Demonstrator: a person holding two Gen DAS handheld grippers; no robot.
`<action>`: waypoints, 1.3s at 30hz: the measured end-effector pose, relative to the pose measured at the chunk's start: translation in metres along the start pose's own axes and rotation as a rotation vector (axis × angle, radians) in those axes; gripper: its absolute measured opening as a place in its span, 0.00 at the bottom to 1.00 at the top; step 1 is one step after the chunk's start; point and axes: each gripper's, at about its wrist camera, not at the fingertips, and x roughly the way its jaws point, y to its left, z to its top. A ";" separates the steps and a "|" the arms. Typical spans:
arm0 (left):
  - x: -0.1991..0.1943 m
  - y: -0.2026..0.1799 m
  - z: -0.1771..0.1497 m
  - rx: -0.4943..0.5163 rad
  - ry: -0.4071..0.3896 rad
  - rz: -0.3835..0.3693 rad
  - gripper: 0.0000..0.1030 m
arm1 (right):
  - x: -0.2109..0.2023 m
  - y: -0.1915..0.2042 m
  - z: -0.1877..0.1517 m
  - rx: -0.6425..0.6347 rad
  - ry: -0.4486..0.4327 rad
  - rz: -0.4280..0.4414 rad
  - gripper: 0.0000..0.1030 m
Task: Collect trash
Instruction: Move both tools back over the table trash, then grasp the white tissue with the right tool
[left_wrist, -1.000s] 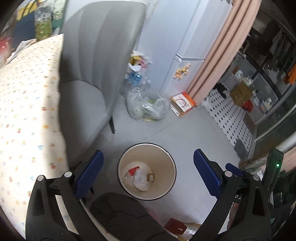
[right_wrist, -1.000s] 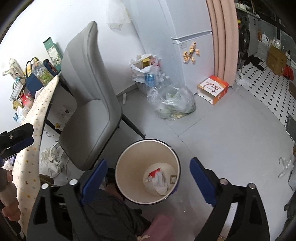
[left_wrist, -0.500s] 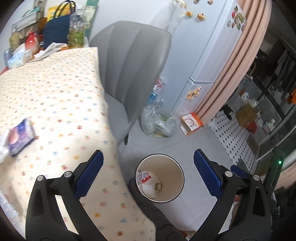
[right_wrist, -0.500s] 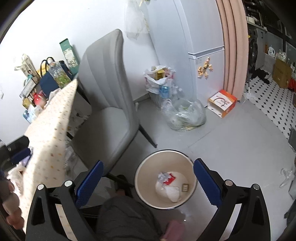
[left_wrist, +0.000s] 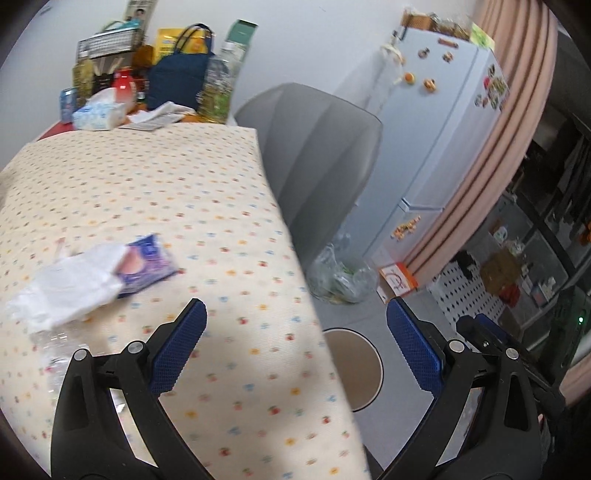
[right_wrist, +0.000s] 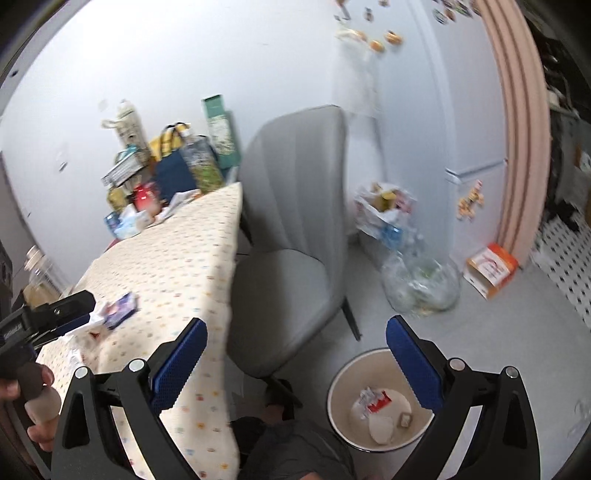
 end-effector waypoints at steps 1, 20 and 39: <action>-0.005 0.007 0.000 -0.010 -0.008 0.005 0.94 | 0.001 0.006 0.001 -0.015 0.005 0.008 0.93; -0.071 0.125 -0.020 -0.208 -0.105 0.123 0.94 | 0.019 0.135 -0.004 -0.251 0.054 0.277 0.93; -0.109 0.215 -0.039 -0.396 -0.147 0.197 0.83 | 0.061 0.257 -0.018 -0.408 0.213 0.485 0.62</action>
